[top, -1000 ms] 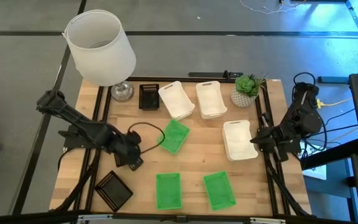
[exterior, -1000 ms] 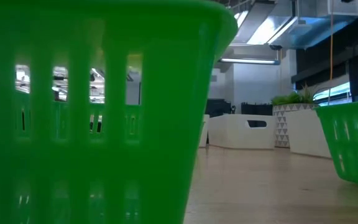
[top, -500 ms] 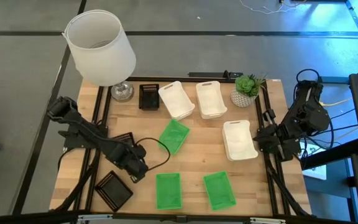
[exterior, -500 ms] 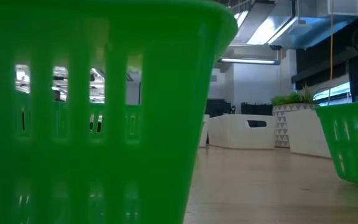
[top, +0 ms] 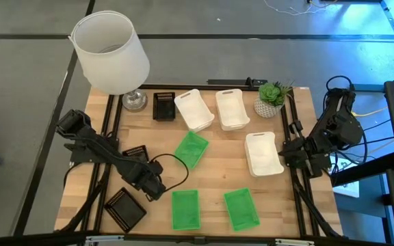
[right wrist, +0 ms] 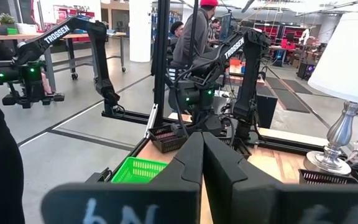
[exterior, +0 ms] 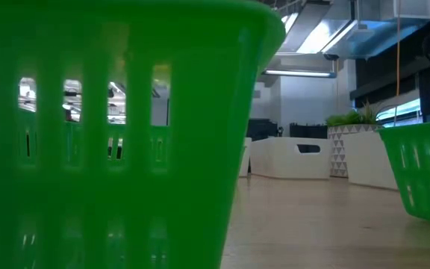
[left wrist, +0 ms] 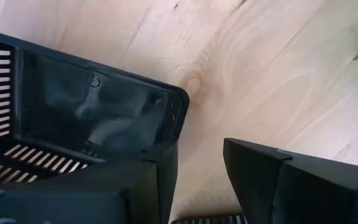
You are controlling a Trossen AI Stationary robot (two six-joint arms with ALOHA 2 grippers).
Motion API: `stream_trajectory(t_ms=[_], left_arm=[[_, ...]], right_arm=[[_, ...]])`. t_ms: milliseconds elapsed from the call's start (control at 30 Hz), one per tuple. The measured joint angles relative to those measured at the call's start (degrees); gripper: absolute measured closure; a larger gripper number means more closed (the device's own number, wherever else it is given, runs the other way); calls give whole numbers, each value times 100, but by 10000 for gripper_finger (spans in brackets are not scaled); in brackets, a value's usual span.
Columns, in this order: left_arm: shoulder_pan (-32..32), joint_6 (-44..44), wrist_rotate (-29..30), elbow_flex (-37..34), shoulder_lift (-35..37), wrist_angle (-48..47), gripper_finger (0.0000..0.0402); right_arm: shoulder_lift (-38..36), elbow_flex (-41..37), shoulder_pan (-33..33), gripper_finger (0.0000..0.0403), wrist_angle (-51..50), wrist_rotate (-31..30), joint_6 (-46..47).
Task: Stack baskets by color
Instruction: Stack the middle black bin on the top black bin
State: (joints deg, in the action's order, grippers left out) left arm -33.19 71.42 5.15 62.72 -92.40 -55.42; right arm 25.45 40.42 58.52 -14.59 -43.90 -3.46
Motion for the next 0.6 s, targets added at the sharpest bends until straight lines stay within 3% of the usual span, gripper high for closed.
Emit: stream_trajectory(t_ms=[600], left_arm=[[-35,-337,140,2,-459,-110,280]], right_arm=[[-9,0,0,395,-7,-2,-21]])
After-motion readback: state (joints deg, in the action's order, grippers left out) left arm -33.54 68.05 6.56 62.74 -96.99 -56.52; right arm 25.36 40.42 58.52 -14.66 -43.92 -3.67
